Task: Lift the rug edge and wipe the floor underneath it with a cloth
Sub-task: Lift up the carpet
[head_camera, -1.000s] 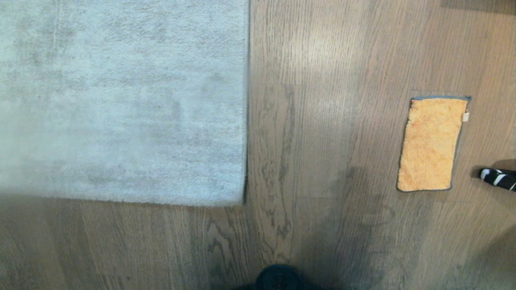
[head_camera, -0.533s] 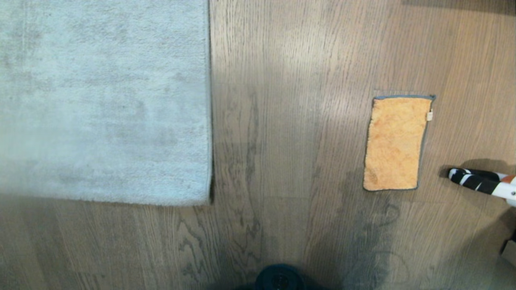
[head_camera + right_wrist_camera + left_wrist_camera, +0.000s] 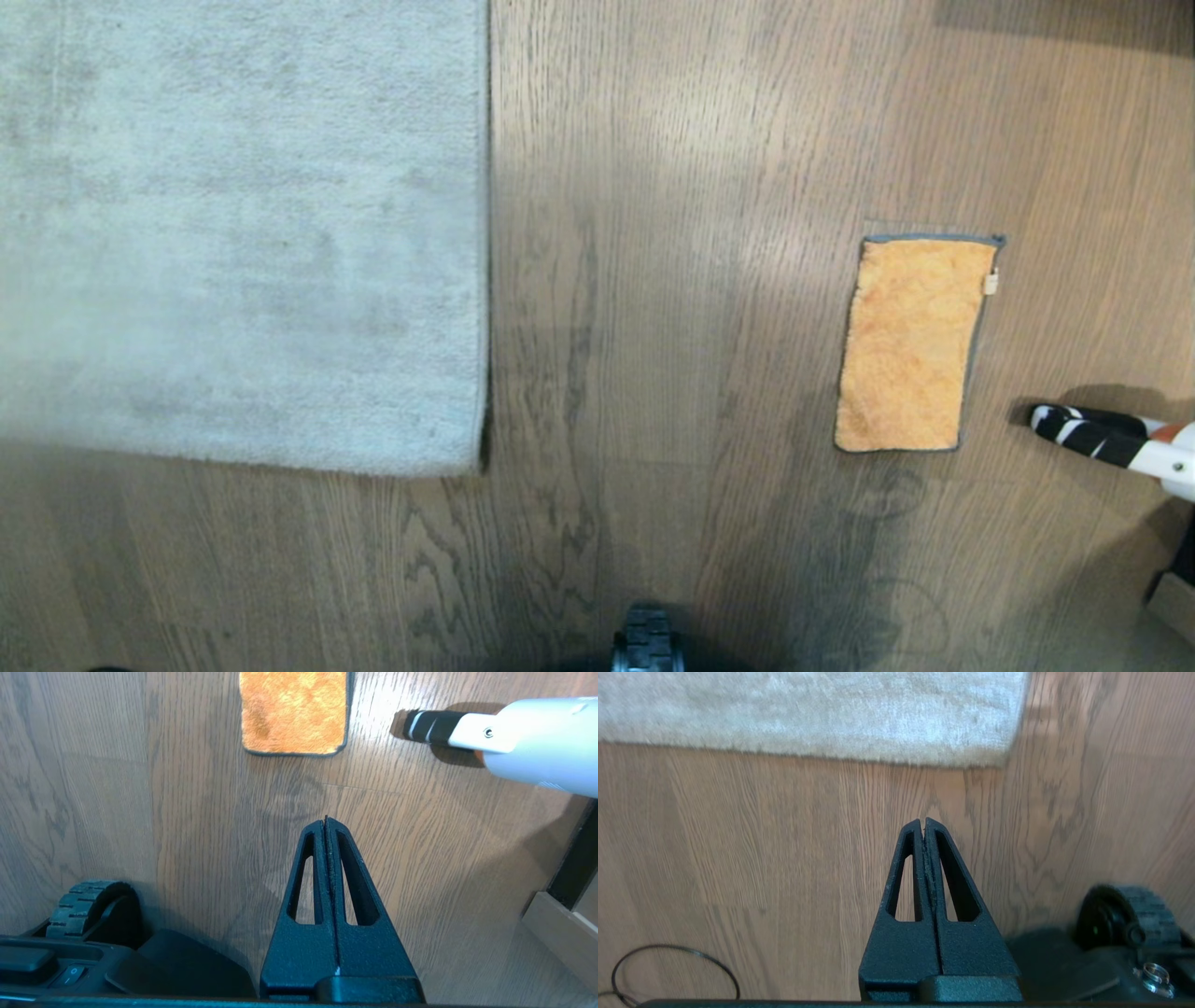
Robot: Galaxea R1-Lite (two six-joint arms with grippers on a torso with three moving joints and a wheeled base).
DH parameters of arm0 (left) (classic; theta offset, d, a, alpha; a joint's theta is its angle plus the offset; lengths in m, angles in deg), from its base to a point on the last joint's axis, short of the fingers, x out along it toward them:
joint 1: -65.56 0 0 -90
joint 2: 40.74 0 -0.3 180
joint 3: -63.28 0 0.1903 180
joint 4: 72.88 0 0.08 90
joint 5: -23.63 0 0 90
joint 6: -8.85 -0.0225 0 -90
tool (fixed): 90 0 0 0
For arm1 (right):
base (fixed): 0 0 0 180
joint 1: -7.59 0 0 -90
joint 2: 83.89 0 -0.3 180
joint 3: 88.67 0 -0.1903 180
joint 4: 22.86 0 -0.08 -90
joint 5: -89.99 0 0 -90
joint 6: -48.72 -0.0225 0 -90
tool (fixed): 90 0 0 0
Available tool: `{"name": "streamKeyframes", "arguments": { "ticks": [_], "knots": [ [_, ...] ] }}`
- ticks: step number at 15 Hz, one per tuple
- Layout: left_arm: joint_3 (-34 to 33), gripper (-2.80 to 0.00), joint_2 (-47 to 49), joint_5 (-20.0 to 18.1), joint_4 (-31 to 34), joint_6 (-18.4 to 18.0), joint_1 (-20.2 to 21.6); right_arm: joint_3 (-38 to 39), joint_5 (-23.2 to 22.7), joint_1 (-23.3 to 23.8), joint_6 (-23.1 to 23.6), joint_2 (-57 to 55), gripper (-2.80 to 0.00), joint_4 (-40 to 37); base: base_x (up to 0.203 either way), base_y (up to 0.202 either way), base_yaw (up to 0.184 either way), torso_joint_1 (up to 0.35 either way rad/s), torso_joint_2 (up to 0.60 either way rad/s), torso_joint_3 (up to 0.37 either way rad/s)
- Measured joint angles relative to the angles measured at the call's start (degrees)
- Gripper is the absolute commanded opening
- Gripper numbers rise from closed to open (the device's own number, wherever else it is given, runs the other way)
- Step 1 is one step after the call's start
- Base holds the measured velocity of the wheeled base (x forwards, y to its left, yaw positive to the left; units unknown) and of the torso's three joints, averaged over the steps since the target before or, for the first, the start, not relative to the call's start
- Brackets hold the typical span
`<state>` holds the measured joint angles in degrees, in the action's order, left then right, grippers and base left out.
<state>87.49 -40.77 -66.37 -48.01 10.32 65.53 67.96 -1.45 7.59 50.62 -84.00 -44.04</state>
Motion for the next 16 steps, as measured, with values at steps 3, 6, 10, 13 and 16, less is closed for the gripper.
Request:
{"name": "streamKeyframes", "arguments": {
  "ticks": [3, 6, 10, 13, 16],
  "knots": [
    [6.6, -2.8, 1.2, -0.4, 7.3, -0.1, 0.0, 0.0, 0.0, 0.0, 0.0, 0.0, -2.8, 0.0, 0.0, 0.0, 0.0, 0.0, 0.0, 0.0],
    [12.5, -2.8, 6.2, -2.4, 13.1, -1.1, -0.2, 0.0, 0.0, 0.0, 0.0, 0.0, -2.8, 0.0, 0.0, 0.0, 0.0, 0.0, 0.0, 0.0],
    [17.2, -2.8, 18.0, -7.2, 13.9, -5.2, -0.2, 0.0, 0.0, 0.0, 0.0, 0.0, -2.8, 0.0, 0.0, 0.0, 0.0, 0.0, 0.0, 0.0],
    [18.3, -2.8, 27.0, -11.2, 14.2, -10.7, -0.6, 0.0, 0.0, 0.0, 0.0, 0.0, -2.8, 0.0, 0.0, 0.0, 0.0, 0.0, 0.0, 0.0],
    [18.0, -2.8, 34.9, -12.2, 15.1, -12.4, -2.9, 0.0, 0.0, 0.0, 0.0, 0.0, -2.8, 0.0, 0.0, 0.0, 0.0, 0.0, 0.0, 0.0]
  ]
}}
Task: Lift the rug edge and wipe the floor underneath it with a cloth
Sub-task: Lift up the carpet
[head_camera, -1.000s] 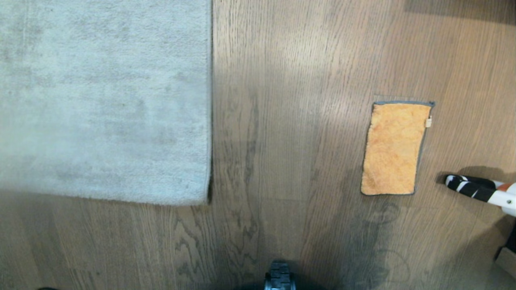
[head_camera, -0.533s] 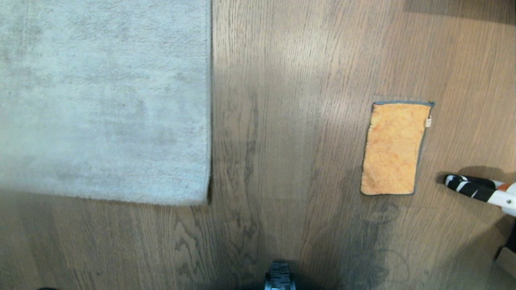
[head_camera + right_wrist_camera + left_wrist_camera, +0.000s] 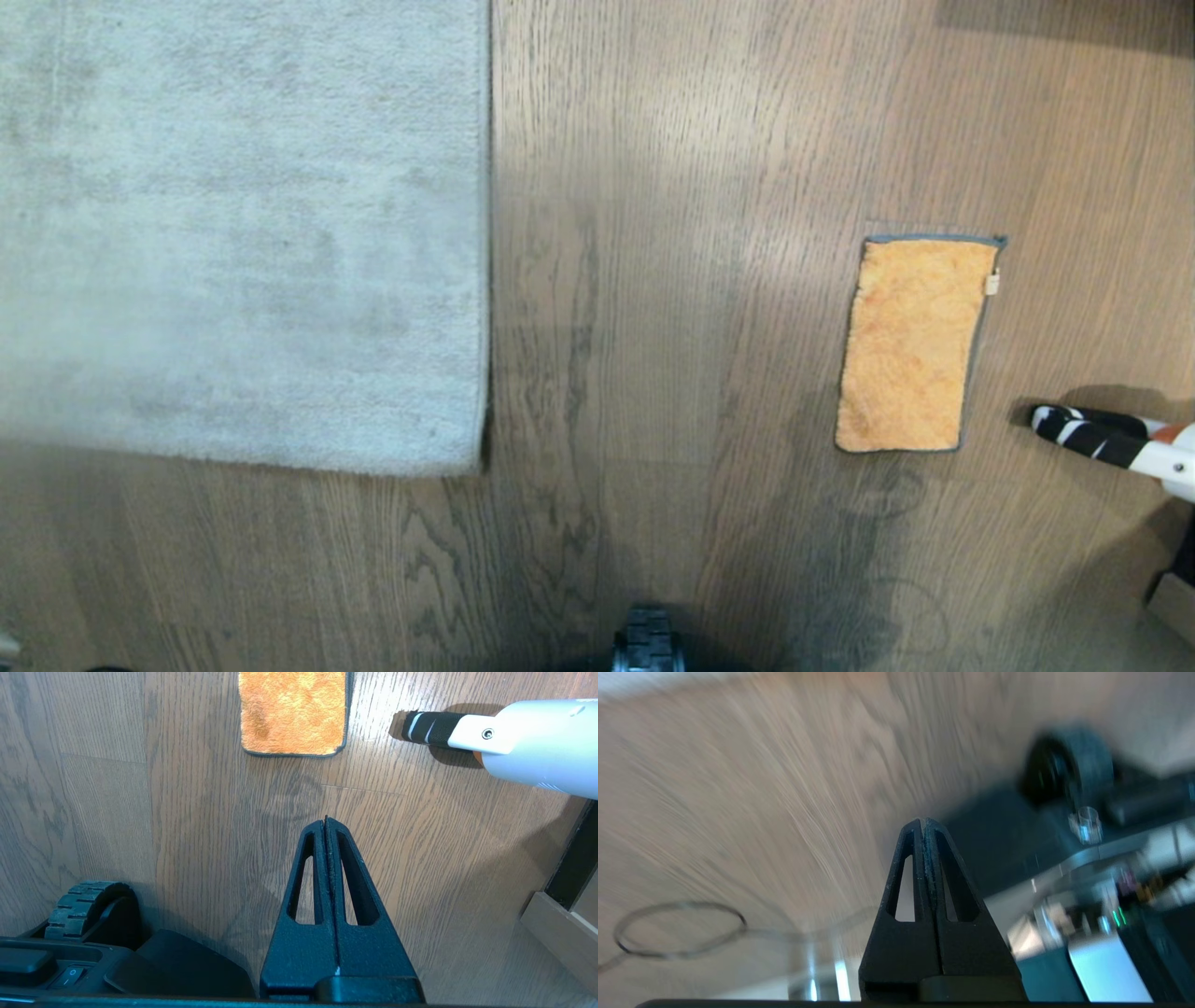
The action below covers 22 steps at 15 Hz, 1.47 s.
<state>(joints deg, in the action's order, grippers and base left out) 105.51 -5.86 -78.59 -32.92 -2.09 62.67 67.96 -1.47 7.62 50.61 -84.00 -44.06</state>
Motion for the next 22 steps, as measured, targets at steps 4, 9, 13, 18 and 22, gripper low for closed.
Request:
{"name": "streamKeyframes", "arguments": {
  "ticks": [4, 9, 13, 18, 22],
  "knots": [
    [0.7, -2.8, 12.1, 3.1, -1.0, -0.8, -2.9, 0.0, 0.0, 0.0, 0.0, 0.0, -2.8, 0.0, 0.0, 0.0, 0.0, 0.0, 0.0, 0.0],
    [2.0, -2.8, 28.4, 15.7, -10.6, 0.7, -9.4, 0.0, 0.0, 0.0, 0.0, 0.0, -2.8, 0.0, 0.0, 0.0, 0.0, 0.0, 0.0, 0.0],
    [4.9, -2.8, 42.3, 22.6, -17.9, 8.9, -19.6, 0.0, 0.0, 0.0, 0.0, 0.0, -2.8, 0.0, 0.0, 0.0, 0.0, 0.0, 0.0, 0.0],
    [12.1, -0.26, 56.6, 34.8, -25.1, 13.2, -27.7, 0.0, 0.0, 0.0, 0.0, 0.0, -2.8, 0.0, 0.0, 0.0, 0.0, 0.0, 0.0, 0.0],
    [13.4, 0.0, 60.9, 41.7, -26.4, 12.8, -28.6, 0.0, 0.0, 0.0, 0.0, 0.0, -2.8, 0.0, 0.0, 0.0, 0.0, 0.0, 0.0, 0.0]
  ]
}}
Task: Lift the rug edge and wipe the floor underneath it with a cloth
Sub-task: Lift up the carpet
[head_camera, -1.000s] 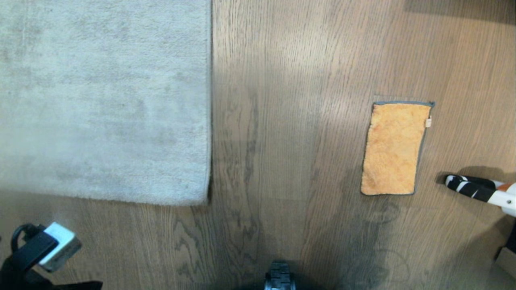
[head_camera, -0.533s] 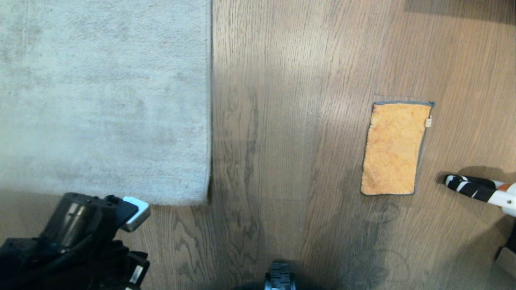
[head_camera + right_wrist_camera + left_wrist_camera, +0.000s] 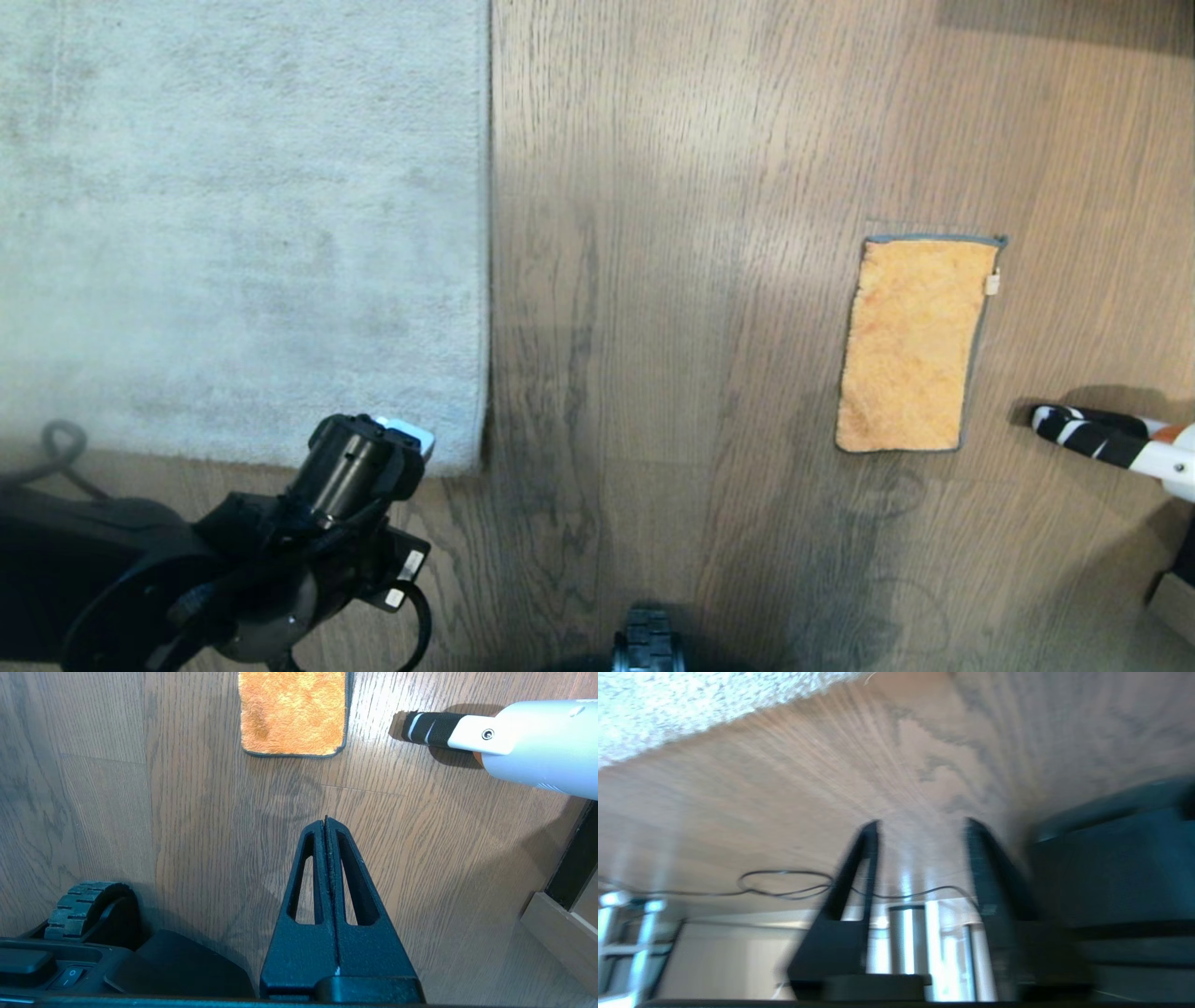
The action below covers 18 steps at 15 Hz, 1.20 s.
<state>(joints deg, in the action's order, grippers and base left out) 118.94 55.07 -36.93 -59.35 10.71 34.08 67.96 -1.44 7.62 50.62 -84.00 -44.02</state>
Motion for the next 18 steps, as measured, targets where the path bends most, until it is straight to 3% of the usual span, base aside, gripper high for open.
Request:
{"name": "streamKeyframes", "arguments": {
  "ticks": [5, 10, 12, 18],
  "knots": [
    [2.4, 0.0, 4.0, 7.0, -2.9, -2.0, -0.2, 0.0, 0.0, 0.0, 0.0, 0.0, -2.8, 0.0, 0.0, 0.0, 0.0, 0.0, 0.0, 0.0],
    [5.3, 0.0, 10.3, 18.6, -13.8, -5.3, -0.2, 0.0, 0.0, 0.0, 0.0, 0.0, -2.8, 0.0, 0.0, 0.0, 0.0, 0.0, 0.0, 0.0],
    [6.5, 0.0, 12.8, 19.8, -18.0, -5.4, -0.2, 0.0, 0.0, 0.0, 0.0, 0.0, -2.8, 0.0, 0.0, 0.0, 0.0, 0.0, 0.0, 0.0],
    [11.0, 0.0, 16.4, 20.0, -19.4, -2.9, -2.0, 0.0, 0.0, 0.0, 0.0, 0.0, -2.8, 0.0, 0.0, 0.0, 0.0, 0.0, 0.0, 0.0]
  ]
}}
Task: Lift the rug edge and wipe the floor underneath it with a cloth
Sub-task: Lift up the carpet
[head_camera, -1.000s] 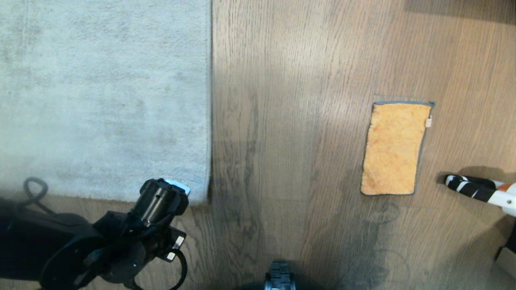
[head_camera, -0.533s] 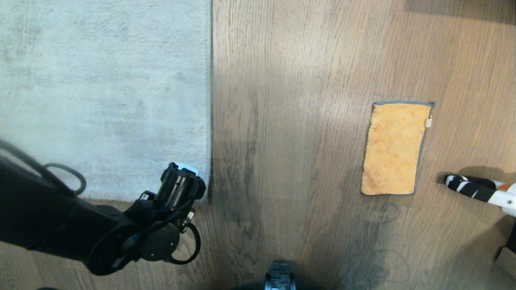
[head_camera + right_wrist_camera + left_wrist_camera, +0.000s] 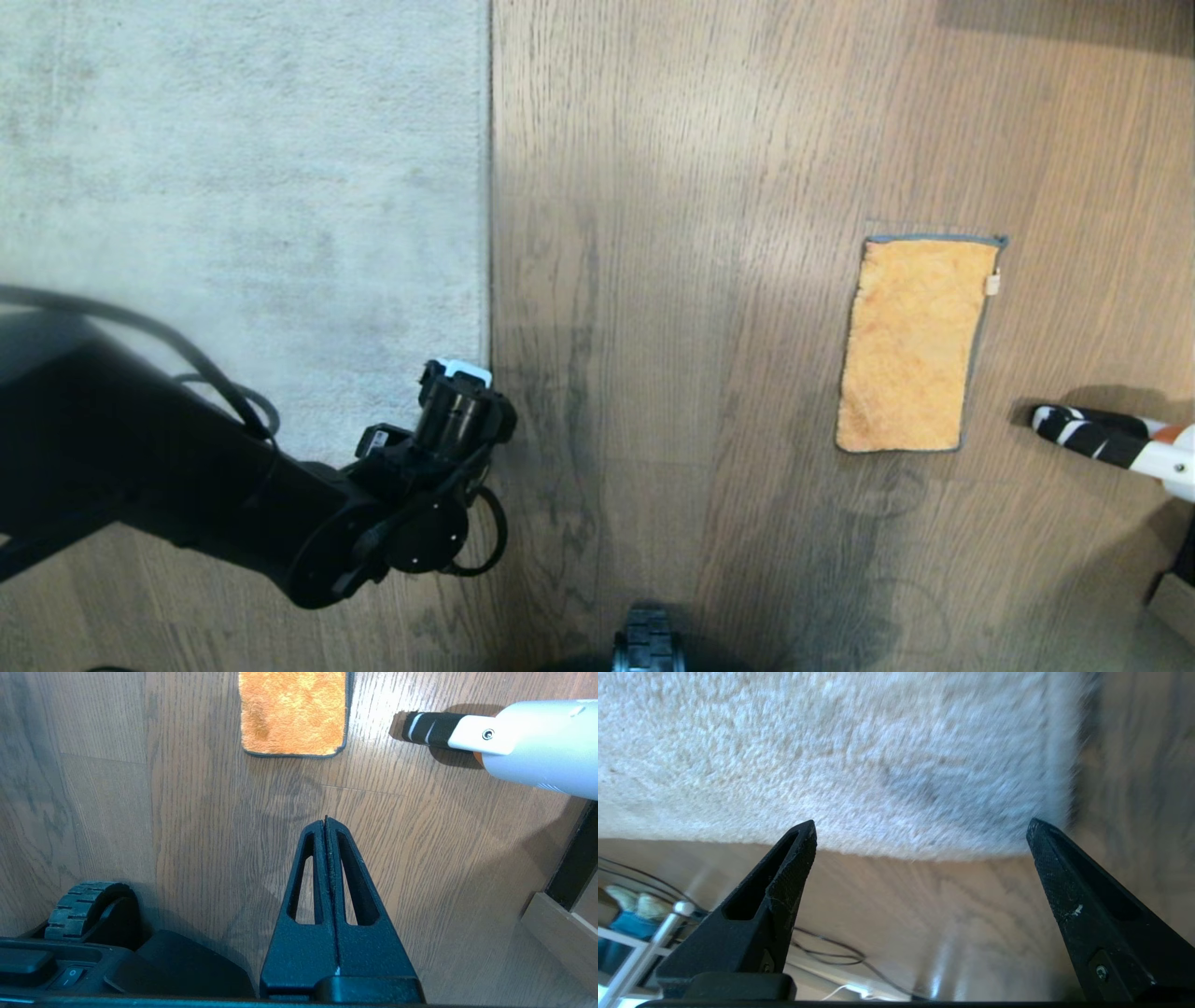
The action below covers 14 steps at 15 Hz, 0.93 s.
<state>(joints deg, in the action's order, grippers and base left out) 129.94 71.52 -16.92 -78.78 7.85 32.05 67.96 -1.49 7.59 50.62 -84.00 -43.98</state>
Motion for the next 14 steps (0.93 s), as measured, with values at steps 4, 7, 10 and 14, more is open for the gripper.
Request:
{"name": "streamKeyframes", "arguments": {
  "ticks": [4, 7, 10, 14],
  "knots": [
    [2.5, 0.0, 1.2, -0.2, -0.1, 2.3, -0.8, 0.0, 0.0, 0.0, 0.0, 0.0, -2.8, 0.0, 0.0, 0.0, 0.0, 0.0, 0.0, 0.0],
    [3.3, 0.0, 1.8, -0.7, -0.1, 3.2, -1.2, 0.0, 0.0, 0.0, 0.0, 0.0, -2.8, 0.0, 0.0, 0.0, 0.0, 0.0, 0.0, 0.0],
    [4.2, 0.0, 2.7, -0.8, -0.1, 3.3, -1.4, 0.0, 0.0, 0.0, 0.0, 0.0, -2.8, 0.0, 0.0, 0.0, 0.0, 0.0, 0.0, 0.0],
    [4.6, 0.0, 4.1, -0.4, 0.3, 3.1, -1.6, 0.0, 0.0, 0.0, 0.0, 0.0, -2.8, 0.0, 0.0, 0.0, 0.0, 0.0, 0.0, 0.0]
  ]
}}
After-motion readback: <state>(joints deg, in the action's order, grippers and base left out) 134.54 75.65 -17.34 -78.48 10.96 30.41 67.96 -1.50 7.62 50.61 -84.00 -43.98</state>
